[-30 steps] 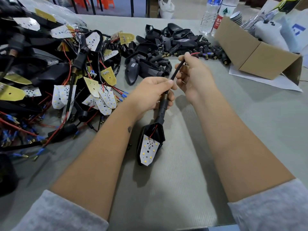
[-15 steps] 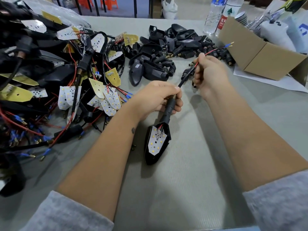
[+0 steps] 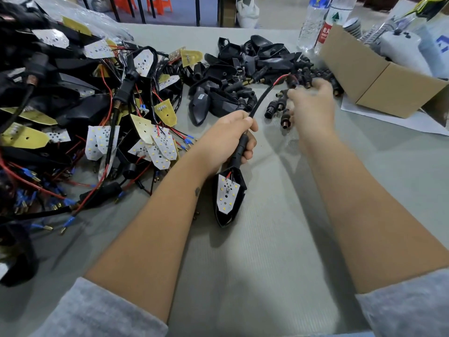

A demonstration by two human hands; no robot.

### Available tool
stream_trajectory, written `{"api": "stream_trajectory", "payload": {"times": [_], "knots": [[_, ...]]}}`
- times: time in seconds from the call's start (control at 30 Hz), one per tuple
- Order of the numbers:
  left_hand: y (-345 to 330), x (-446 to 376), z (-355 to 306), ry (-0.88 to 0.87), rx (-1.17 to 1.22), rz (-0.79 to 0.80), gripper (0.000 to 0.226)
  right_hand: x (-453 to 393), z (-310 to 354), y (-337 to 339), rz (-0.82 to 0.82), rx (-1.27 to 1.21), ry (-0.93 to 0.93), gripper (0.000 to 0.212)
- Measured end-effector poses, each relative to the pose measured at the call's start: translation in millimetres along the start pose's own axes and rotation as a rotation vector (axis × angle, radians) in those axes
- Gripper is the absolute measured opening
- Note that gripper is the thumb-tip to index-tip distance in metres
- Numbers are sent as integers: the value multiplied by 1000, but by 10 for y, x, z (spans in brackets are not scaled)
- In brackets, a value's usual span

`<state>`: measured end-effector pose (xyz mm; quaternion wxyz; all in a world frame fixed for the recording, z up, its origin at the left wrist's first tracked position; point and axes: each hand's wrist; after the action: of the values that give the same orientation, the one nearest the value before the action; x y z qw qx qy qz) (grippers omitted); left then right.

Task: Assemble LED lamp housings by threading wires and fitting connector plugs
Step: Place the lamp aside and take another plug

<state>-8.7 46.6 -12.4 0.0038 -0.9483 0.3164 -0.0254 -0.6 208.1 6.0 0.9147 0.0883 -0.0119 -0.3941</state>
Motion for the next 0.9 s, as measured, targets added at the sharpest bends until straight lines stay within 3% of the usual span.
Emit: {"api": "stream_trajectory", "payload": {"times": [0.1, 0.2, 0.27, 0.43, 0.67, 0.73, 0.9], "knots": [[-9, -10, -27, 30, 37, -9, 28, 195, -30, -23, -87, 470, 582, 67], [7, -21, -58, 74, 94, -9, 29, 323, -23, -68, 77, 788, 897, 50], [41, -22, -76, 110, 150, 27, 30, 334, -32, -70, 172, 912, 931, 32], [159, 40, -123, 184, 297, 161, 34, 280, 29, -8, 247, 959, 918, 27], [311, 145, -131, 230, 373, 411, 42, 136, 140, 166, 39, 957, 832, 29], [315, 144, -151, 232, 408, 328, 41, 83, 147, 225, -70, 1008, 810, 30], [361, 44, -161, -27, 791, -213, 28, 110, 183, 324, -162, 1020, 742, 27]]}}
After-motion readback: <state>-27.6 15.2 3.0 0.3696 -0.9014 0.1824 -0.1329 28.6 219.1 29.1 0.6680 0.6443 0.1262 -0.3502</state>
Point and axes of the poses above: each hand's wrist, its own x-axis away from the middle knuckle, its own y-axis out of the back of the hand, z = x × y, and after that the axes turned 2 degrees about -y, right-handed
